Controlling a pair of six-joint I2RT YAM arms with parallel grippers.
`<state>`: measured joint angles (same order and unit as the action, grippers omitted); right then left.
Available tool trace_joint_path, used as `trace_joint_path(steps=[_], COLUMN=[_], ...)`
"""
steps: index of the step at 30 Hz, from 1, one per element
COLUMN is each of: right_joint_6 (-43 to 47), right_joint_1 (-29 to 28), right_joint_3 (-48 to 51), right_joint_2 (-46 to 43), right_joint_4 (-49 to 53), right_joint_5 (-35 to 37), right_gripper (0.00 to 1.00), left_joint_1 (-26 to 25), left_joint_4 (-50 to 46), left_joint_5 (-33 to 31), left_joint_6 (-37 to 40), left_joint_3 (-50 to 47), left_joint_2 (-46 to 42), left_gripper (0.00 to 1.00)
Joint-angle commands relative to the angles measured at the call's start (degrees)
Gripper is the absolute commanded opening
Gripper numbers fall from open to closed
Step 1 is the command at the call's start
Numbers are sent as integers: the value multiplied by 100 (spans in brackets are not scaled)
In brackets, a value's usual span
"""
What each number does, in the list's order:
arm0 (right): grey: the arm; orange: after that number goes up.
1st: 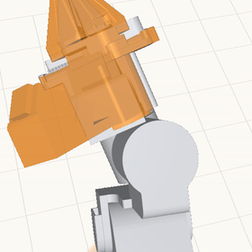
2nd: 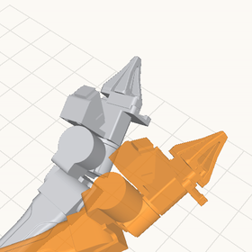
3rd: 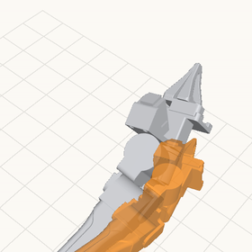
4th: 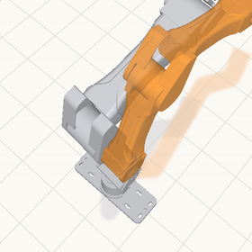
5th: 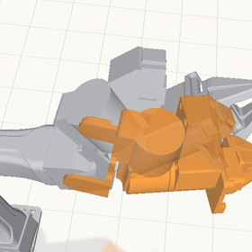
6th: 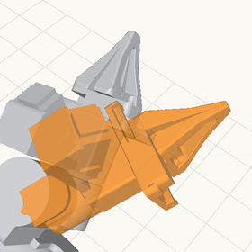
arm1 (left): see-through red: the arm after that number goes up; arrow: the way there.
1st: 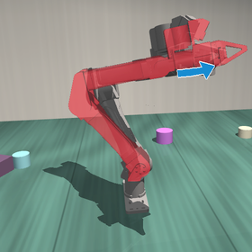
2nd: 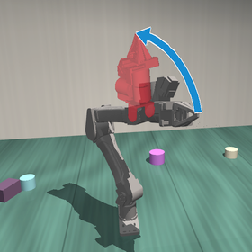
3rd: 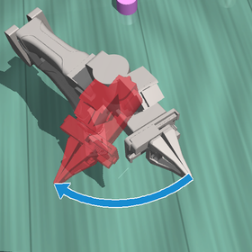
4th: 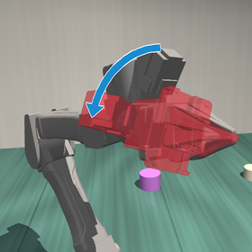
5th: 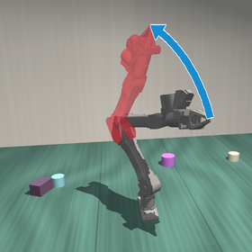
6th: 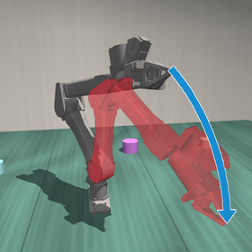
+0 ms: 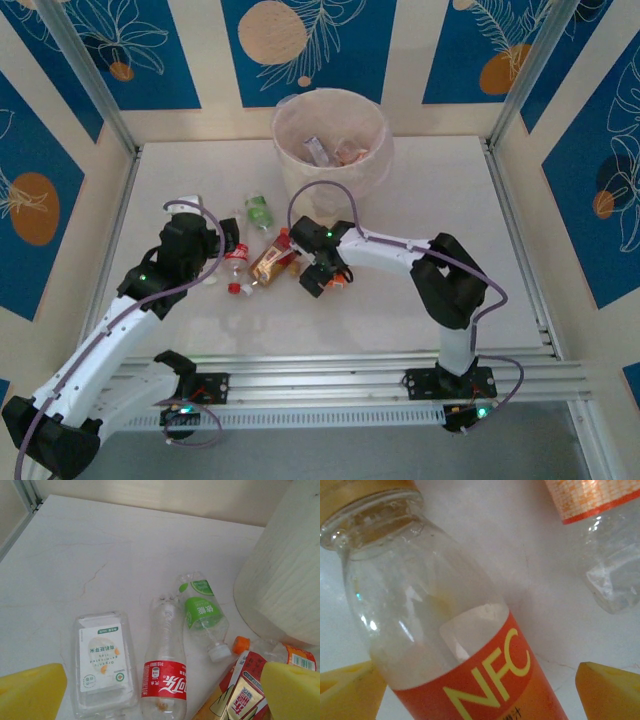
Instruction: Put the plastic bottles in the bin
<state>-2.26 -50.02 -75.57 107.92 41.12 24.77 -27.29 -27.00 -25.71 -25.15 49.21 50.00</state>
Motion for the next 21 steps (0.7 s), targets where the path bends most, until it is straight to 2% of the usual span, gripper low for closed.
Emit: trace_joint_path(steps=[1,11,21], right_joint_6=[77,-227,-450], right_joint_1=[-21,-90,-157], right_joint_3=[-120,37,253], right_joint_2=[153,248,362], right_joint_4=[62,256,293], right_joint_5=[-315,-703,-774], right_gripper=[94,85,77], left_joint_1=[22,30,30], left_joint_4=[-11,32,53], left_joint_5=[-91,-83,-39], left_joint_6=[-87,-122,-146], left_joint_3=[10,62,106], left_joint_2=[-61,58,151], left_gripper=[100,100,100])
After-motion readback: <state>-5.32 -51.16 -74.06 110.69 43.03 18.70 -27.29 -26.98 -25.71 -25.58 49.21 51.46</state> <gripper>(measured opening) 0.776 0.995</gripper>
